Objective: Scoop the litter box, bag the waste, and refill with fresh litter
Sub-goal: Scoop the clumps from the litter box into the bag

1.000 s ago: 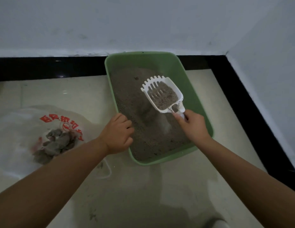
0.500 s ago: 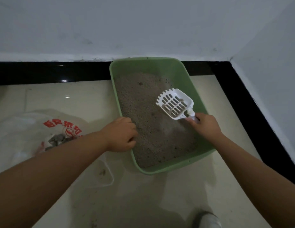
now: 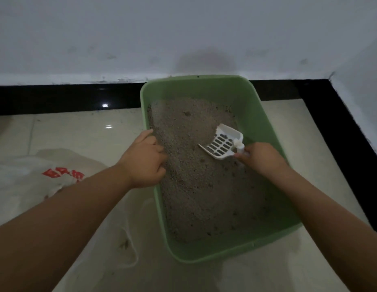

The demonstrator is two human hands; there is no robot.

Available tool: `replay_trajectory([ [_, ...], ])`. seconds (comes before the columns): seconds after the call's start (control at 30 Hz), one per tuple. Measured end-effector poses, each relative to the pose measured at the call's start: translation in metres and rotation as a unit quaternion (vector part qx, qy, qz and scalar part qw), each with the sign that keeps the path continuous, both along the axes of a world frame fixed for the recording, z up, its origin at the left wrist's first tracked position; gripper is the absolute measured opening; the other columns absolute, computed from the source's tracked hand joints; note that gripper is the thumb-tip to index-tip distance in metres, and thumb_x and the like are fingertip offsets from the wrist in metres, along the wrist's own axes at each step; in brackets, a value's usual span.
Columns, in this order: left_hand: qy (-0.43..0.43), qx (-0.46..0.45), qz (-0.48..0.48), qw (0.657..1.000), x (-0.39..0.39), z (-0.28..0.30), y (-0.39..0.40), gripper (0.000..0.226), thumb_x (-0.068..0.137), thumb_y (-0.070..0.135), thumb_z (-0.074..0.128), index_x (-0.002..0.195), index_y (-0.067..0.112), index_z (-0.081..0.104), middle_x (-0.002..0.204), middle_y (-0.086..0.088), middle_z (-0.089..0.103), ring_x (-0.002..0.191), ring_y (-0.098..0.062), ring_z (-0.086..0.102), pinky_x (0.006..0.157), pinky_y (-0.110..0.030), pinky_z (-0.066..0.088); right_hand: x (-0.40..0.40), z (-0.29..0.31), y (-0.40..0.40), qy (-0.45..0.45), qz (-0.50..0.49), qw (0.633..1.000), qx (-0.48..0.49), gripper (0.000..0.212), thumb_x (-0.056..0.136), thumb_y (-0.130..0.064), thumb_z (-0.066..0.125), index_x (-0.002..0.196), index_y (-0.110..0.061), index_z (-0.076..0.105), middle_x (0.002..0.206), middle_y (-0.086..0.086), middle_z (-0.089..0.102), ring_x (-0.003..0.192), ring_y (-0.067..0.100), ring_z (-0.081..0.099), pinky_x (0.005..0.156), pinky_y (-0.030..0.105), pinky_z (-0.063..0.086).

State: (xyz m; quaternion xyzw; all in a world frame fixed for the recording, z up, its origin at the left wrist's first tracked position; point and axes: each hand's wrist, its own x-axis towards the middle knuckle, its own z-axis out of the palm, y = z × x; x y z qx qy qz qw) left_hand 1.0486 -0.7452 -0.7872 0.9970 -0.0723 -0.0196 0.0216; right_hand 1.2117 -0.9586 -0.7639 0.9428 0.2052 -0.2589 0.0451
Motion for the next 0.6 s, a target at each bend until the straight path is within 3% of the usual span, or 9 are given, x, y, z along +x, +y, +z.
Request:
replay_trajectory([
  [0.03, -0.044, -0.011, -0.006, 0.999, 0.000, -0.004, 0.003, 0.036, 0.065, 0.028, 0.034, 0.044, 0.015, 0.059, 0.044, 0.003, 0.047, 0.050, -0.021, 0.054, 0.096, -0.037, 0.038, 0.003, -0.003, 0.009, 0.001, 0.001, 1.000, 0.004, 0.047, 0.093, -0.040, 0.047, 0.054, -0.018, 0.038, 0.056, 0.001, 0.038, 0.050, 0.011, 0.036, 0.047, 0.024, 0.029],
  [0.13, -0.060, -0.040, 0.018, 0.997, 0.000, -0.012, 0.001, 0.033, 0.065, 0.025, 0.037, 0.045, 0.014, 0.059, 0.046, 0.001, 0.047, 0.054, -0.021, 0.050, 0.089, -0.033, 0.030, 0.011, -0.017, 0.032, -0.002, 0.012, 0.999, 0.040, 0.048, 0.094, -0.040, 0.046, 0.053, -0.017, 0.033, 0.056, 0.000, 0.035, 0.051, 0.013, 0.036, 0.045, 0.024, 0.025],
  [0.23, -0.137, -0.068, 0.016, 0.988, 0.004, -0.023, 0.001, 0.032, 0.066, 0.024, 0.037, 0.047, 0.013, 0.060, 0.048, 0.000, 0.047, 0.066, -0.018, 0.034, 0.089, -0.032, 0.029, 0.009, -0.029, 0.052, 0.007, 0.013, 0.997, 0.077, 0.049, 0.096, -0.039, 0.042, 0.053, -0.017, 0.033, 0.056, 0.000, 0.035, 0.066, 0.021, 0.045, 0.054, 0.026, 0.031],
  [0.3, -0.145, -0.078, 0.018, 0.986, 0.005, -0.025, 0.002, 0.032, 0.066, 0.024, 0.037, 0.047, 0.013, 0.061, 0.048, 0.000, 0.047, 0.065, -0.019, 0.038, 0.087, -0.032, 0.029, 0.004, -0.038, 0.062, 0.003, 0.008, 0.994, 0.113, 0.048, 0.097, -0.040, 0.039, 0.056, -0.014, 0.039, 0.057, 0.000, 0.041, 0.071, 0.022, 0.048, 0.056, 0.027, 0.032],
  [0.37, -0.146, -0.075, 0.019, 0.986, 0.006, -0.025, 0.001, 0.032, 0.066, 0.024, 0.037, 0.048, 0.013, 0.061, 0.049, 0.000, 0.047, 0.060, -0.021, 0.045, 0.087, -0.032, 0.030, -0.003, -0.047, 0.068, -0.010, 0.009, 0.990, 0.142, 0.046, 0.097, -0.039, 0.039, 0.068, -0.006, 0.052, 0.069, 0.009, 0.055, 0.073, 0.027, 0.053, 0.056, 0.027, 0.032],
  [0.43, -0.150, -0.073, 0.025, 0.986, 0.007, -0.026, 0.000, 0.031, 0.066, 0.023, 0.037, 0.048, 0.013, 0.061, 0.049, -0.001, 0.048, 0.065, -0.019, 0.038, 0.088, -0.032, 0.029, -0.010, -0.056, 0.068, -0.030, 0.003, 0.985, 0.169, 0.041, 0.096, -0.039, 0.040, 0.082, -0.004, 0.056, 0.088, 0.018, 0.065, 0.082, 0.032, 0.060, 0.060, 0.028, 0.034],
  [0.53, -0.159, -0.070, 0.028, 0.984, 0.006, -0.027, 0.001, 0.031, 0.065, 0.024, 0.037, 0.049, 0.012, 0.061, 0.050, -0.002, 0.049, 0.067, -0.017, 0.029, 0.088, -0.032, 0.029, -0.016, -0.064, 0.067, -0.048, -0.014, 0.976, 0.210, 0.043, 0.096, -0.039, 0.042, 0.099, 0.000, 0.059, 0.097, 0.019, 0.066, 0.087, 0.032, 0.062, 0.063, 0.028, 0.035],
  [0.6, -0.162, -0.062, 0.026, 0.984, 0.005, -0.028, 0.002, 0.031, 0.065, 0.024, 0.037, 0.050, 0.012, 0.061, 0.051, -0.002, 0.049, 0.068, -0.017, 0.029, 0.089, -0.032, 0.029, -0.018, -0.063, 0.068, -0.041, -0.025, 0.972, 0.230, 0.042, 0.096, -0.037, 0.042, 0.099, 0.001, 0.059, 0.097, 0.019, 0.066, 0.087, 0.031, 0.061, 0.062, 0.026, 0.032],
])
